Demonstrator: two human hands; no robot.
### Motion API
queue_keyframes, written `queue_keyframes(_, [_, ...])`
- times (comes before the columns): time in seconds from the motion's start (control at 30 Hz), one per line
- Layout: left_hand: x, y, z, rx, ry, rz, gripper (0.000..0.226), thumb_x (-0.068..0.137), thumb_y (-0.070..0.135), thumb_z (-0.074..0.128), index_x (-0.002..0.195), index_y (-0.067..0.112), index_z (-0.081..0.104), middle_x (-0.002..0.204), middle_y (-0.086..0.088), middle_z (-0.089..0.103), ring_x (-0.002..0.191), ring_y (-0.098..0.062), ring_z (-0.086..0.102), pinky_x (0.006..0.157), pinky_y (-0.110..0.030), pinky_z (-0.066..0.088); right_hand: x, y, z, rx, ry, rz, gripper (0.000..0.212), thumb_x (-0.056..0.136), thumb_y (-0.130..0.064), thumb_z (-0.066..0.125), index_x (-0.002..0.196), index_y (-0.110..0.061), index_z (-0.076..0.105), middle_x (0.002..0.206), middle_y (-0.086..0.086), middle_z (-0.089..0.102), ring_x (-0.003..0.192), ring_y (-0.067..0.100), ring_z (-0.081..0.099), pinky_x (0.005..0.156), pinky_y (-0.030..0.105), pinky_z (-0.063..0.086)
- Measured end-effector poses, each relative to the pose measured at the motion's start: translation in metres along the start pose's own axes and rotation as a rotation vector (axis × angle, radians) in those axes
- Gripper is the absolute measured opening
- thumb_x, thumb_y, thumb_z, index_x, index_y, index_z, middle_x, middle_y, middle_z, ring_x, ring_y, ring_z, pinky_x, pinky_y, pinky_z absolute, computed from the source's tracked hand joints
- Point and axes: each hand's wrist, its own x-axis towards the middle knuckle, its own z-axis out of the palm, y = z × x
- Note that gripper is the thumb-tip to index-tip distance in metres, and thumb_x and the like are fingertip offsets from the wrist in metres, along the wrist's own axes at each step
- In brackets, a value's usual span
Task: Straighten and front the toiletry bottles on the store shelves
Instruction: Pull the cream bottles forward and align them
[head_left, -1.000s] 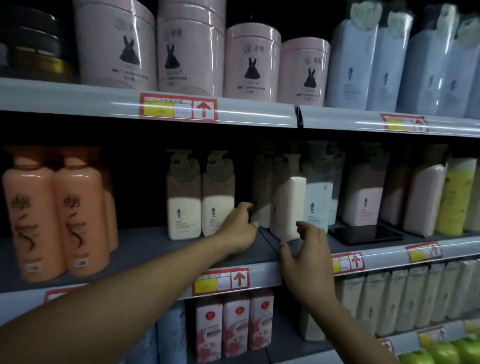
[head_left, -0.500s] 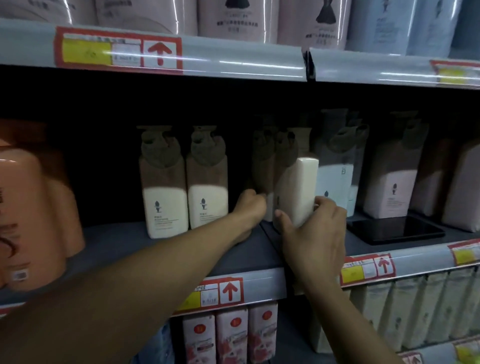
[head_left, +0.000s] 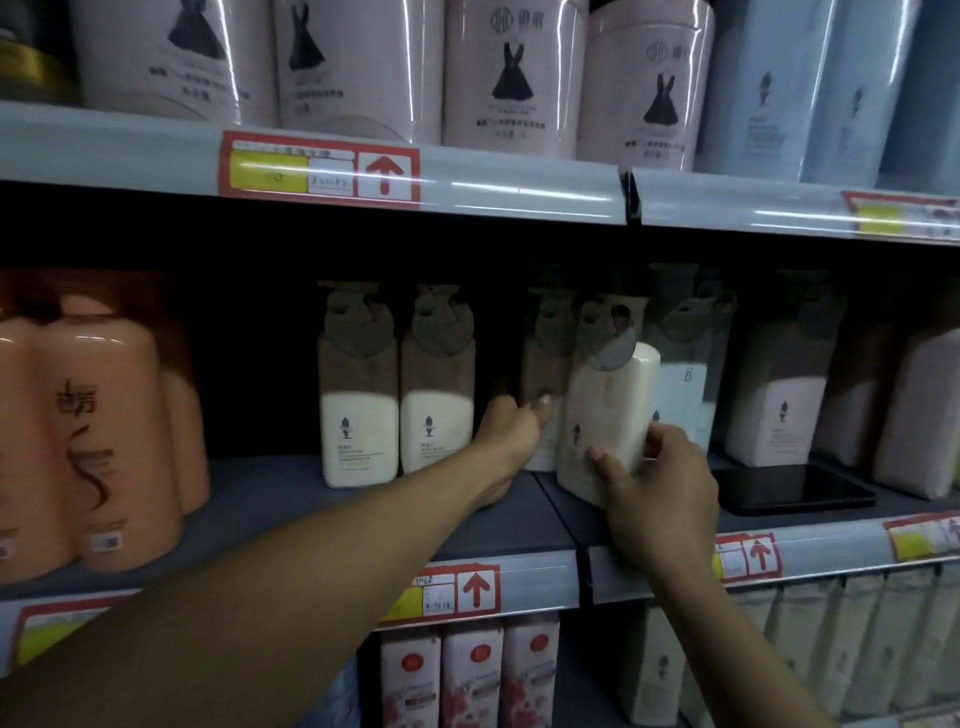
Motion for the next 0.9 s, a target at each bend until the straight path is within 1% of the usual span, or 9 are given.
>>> queue_keyframes(0.07, [-0.01, 0.003, -0.002, 0.08, 0.008, 0.033, 0.059, 0.108, 0.037, 0.052, 0.149, -0.003, 0.039, 0.152, -0.011, 0.05, 0.14, -0.025, 0.047, 0.108, -0.025, 0.036, -0.002, 0.0, -0.006, 0.026, -0.01, -0.003, 0.051, 0.086, -0.048, 0.077, 0.128, -0.023, 0.061, 0.118, 0.001, 0.065, 0.106, 0.024, 0.064, 0.09, 0.048, 0.056])
queue_keyframes(0.2, [-0.025, 0.005, -0.013, 0.301, 0.018, 0.099, 0.057, 0.105, 0.046, 0.053, 0.145, 0.008, 0.037, 0.152, -0.013, 0.048, 0.137, -0.031, 0.048, 0.109, -0.037, 0.042, -0.009, 0.005, -0.018, 0.056, -0.029, -0.036, 0.047, 0.085, -0.049, 0.075, 0.126, -0.028, 0.064, 0.115, -0.004, 0.069, 0.104, 0.019, 0.066, 0.089, 0.048, 0.058])
queue_keyframes(0.3, [-0.039, 0.003, -0.024, 0.353, 0.01, 0.16, 0.06, 0.103, 0.039, 0.06, 0.15, 0.016, 0.031, 0.153, -0.009, 0.05, 0.134, -0.03, 0.052, 0.106, -0.039, 0.045, -0.013, 0.007, -0.03, 0.06, -0.072, -0.071, 0.043, 0.086, -0.05, 0.074, 0.123, -0.03, 0.067, 0.111, -0.005, 0.071, 0.1, 0.016, 0.067, 0.087, 0.046, 0.059])
queue_keyframes(0.4, [-0.053, 0.002, -0.038, 0.389, 0.014, 0.201, 0.051, 0.101, 0.034, 0.064, 0.142, 0.025, 0.035, 0.14, -0.004, 0.059, 0.121, -0.026, 0.059, 0.097, -0.037, 0.048, -0.015, 0.006, -0.041, 0.102, -0.149, -0.107, 0.037, 0.09, -0.038, 0.075, 0.125, -0.028, 0.068, 0.115, -0.005, 0.072, 0.098, 0.011, 0.066, 0.086, 0.037, 0.056])
queue_keyframes(0.47, [-0.059, 0.003, -0.048, 0.383, 0.018, 0.206, 0.043, 0.101, 0.03, 0.064, 0.135, 0.026, 0.038, 0.135, -0.003, 0.061, 0.116, -0.023, 0.06, 0.097, -0.037, 0.049, -0.018, 0.004, -0.046, 0.142, -0.203, -0.119, 0.037, 0.093, -0.031, 0.074, 0.129, -0.025, 0.067, 0.116, -0.006, 0.071, 0.1, 0.009, 0.065, 0.085, 0.03, 0.052])
queue_keyframes(0.57, [-0.072, 0.004, -0.063, 0.385, 0.039, 0.223, 0.042, 0.101, 0.027, 0.063, 0.136, 0.024, 0.04, 0.136, -0.003, 0.06, 0.118, -0.022, 0.059, 0.103, -0.04, 0.05, -0.024, -0.002, -0.048, 0.172, -0.243, -0.13, 0.038, 0.094, -0.026, 0.073, 0.131, -0.024, 0.066, 0.117, -0.007, 0.07, 0.105, 0.01, 0.065, 0.09, 0.032, 0.051])
queue_keyframes(0.63, [-0.08, 0.001, -0.075, 0.394, 0.056, 0.24, 0.046, 0.101, 0.025, 0.063, 0.141, 0.022, 0.04, 0.14, -0.003, 0.06, 0.123, -0.025, 0.06, 0.106, -0.04, 0.049, -0.028, -0.009, -0.047, 0.196, -0.257, -0.119, 0.033, 0.094, -0.022, 0.074, 0.126, -0.025, 0.066, 0.111, -0.012, 0.069, 0.102, 0.003, 0.063, 0.092, 0.033, 0.052])
queue_keyframes(0.77, [-0.097, -0.003, -0.103, 0.391, 0.093, 0.256, 0.048, 0.103, 0.02, 0.061, 0.146, 0.021, 0.039, 0.142, -0.003, 0.062, 0.127, -0.023, 0.061, 0.102, -0.031, 0.048, -0.038, -0.023, -0.039, 0.212, -0.272, -0.126, 0.028, 0.094, -0.019, 0.073, 0.12, -0.025, 0.066, 0.1, -0.026, 0.064, 0.091, -0.006, 0.062, 0.082, 0.023, 0.052])
queue_keyframes(0.9, [-0.106, -0.007, -0.136, 0.41, 0.134, 0.241, 0.045, 0.104, 0.018, 0.058, 0.145, 0.019, 0.041, 0.144, -0.006, 0.061, 0.128, -0.025, 0.06, 0.099, -0.032, 0.05, -0.044, -0.039, -0.024, 0.184, -0.296, -0.16, 0.031, 0.093, -0.023, 0.075, 0.124, -0.022, 0.068, 0.107, -0.014, 0.072, 0.095, -0.004, 0.066, 0.088, 0.032, 0.059])
